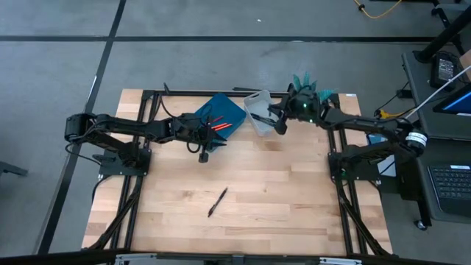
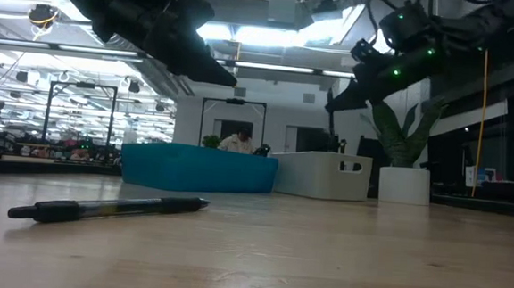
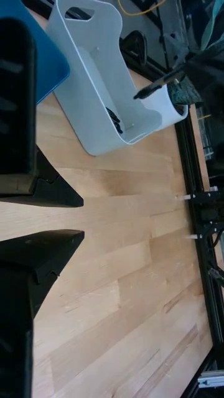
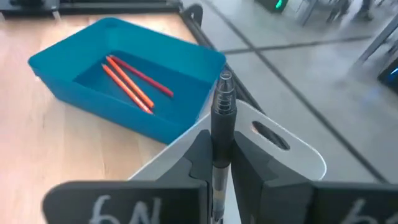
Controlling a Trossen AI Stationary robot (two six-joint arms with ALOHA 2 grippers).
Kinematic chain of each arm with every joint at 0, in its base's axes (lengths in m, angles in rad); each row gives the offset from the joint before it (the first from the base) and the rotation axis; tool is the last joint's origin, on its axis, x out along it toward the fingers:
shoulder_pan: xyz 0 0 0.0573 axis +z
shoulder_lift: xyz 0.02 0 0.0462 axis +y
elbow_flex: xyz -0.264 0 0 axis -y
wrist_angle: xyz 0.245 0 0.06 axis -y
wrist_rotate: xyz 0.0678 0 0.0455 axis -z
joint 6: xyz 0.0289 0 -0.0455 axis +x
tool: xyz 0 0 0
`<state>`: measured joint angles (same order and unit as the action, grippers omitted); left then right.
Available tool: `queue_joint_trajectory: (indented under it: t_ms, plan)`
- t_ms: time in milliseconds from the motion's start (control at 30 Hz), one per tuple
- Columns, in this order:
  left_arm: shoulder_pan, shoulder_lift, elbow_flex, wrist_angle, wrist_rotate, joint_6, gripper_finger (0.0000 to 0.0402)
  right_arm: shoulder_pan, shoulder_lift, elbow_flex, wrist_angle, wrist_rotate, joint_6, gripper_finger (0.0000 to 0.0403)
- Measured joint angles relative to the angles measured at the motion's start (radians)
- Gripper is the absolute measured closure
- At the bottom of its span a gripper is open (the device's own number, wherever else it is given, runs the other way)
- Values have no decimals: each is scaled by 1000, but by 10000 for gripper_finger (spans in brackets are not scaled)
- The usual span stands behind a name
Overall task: Sort pens & pencils
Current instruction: Put the black pen into the gray bin
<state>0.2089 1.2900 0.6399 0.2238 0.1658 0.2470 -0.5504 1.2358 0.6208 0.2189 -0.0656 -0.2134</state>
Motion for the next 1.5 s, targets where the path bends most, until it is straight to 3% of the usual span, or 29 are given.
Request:
queue_joint_trajectory:
  t_ms: [367, 900, 1500]
  plan:
    - [0, 0, 0, -7, 0, 0, 340, -99, 113, 207, -346, -171, -1, 367]
    - [0, 0, 0, -9, 0, 0, 340, -115, 483, 570, -689, -184, -57, 367]
    - [0, 0, 0, -50, 0, 19, 340, -117, 552, 596, -758, -201, -70, 367]
